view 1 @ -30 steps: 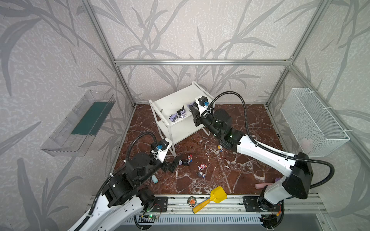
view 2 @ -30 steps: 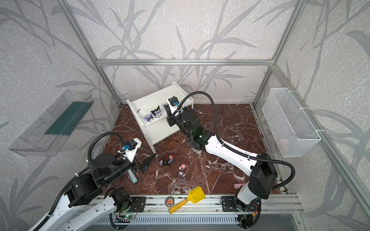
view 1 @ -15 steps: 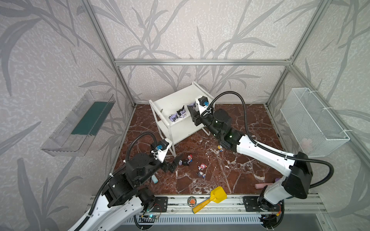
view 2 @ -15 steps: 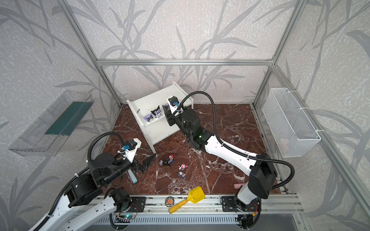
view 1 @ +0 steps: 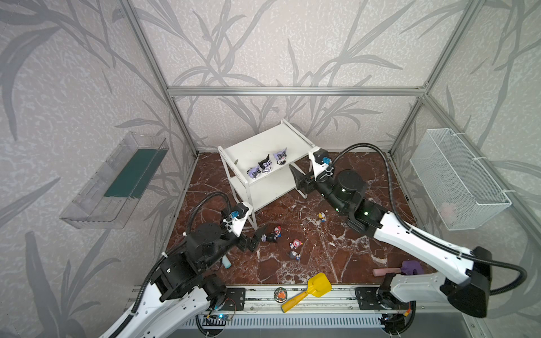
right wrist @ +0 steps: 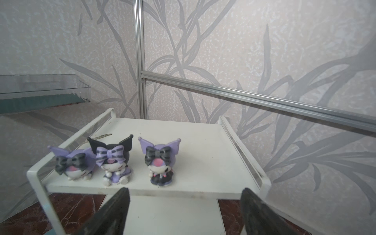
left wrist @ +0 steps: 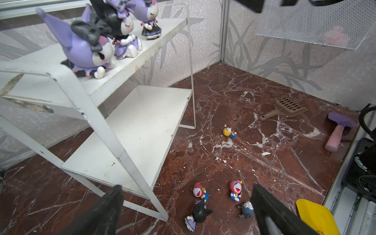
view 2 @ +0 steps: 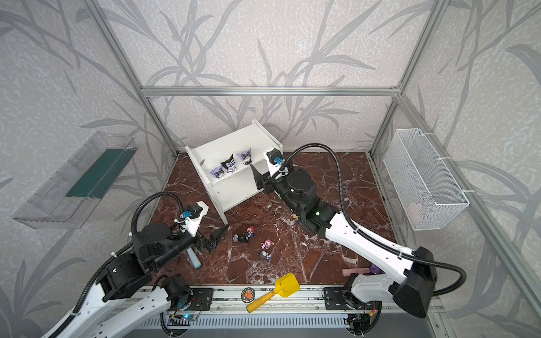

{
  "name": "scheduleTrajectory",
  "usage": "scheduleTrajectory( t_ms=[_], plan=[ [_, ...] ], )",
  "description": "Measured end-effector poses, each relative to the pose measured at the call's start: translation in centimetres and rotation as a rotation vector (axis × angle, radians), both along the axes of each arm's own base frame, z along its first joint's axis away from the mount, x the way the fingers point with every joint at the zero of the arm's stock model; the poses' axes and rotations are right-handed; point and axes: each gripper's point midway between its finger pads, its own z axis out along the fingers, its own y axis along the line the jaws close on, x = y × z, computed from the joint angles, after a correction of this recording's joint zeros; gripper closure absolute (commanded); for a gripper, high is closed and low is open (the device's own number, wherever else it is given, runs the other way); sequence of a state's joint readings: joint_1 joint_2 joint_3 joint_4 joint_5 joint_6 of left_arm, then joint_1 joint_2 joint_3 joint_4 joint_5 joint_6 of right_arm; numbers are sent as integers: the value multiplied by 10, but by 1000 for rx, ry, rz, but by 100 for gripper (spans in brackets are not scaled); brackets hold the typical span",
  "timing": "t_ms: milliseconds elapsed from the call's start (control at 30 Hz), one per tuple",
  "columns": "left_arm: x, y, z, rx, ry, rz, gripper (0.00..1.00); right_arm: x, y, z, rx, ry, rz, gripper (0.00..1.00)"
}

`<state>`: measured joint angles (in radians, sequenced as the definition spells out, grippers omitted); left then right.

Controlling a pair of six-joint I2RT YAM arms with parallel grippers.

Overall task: Place and organize the plastic toys onto the shelf
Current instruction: 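Move the right gripper back down to the figurine pile on the table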

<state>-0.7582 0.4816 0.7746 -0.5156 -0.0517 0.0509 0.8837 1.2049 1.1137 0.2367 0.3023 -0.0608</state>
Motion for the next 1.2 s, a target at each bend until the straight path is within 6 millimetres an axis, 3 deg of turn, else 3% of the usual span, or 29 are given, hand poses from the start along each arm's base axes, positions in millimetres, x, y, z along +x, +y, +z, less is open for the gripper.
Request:
scheduleTrajectory(
  t_ms=[100,200,267,367,533,633,767,900,1200],
  plan=[
    [2,-1,-2,6,7,2,1,-21,-31,-8,-7,32,-21,8],
    [3,0,-4,9,10,8,1,-33,-48,-43,-49,107,-30,8],
    [4,1,-5,11,13,13,1,-37,-52,-80,-98,186,-30,8],
    [5,1,-6,12,18,15,1,-46,-49,-155,-193,335,7,8],
    [6,0,-8,14,29,11,1,-79,-37,-275,-301,577,148,12],
    [6,0,-11,-10,60,27,1,-90,-20,-310,-332,668,210,13],
    [8,-4,-22,-91,167,62,1,-93,9,-324,-346,722,269,14],
    [7,-14,-59,-146,322,85,1,-90,32,-325,-321,735,301,15],
    [6,-22,-141,-173,543,169,1,-80,36,-322,-335,745,242,12]
  ],
)
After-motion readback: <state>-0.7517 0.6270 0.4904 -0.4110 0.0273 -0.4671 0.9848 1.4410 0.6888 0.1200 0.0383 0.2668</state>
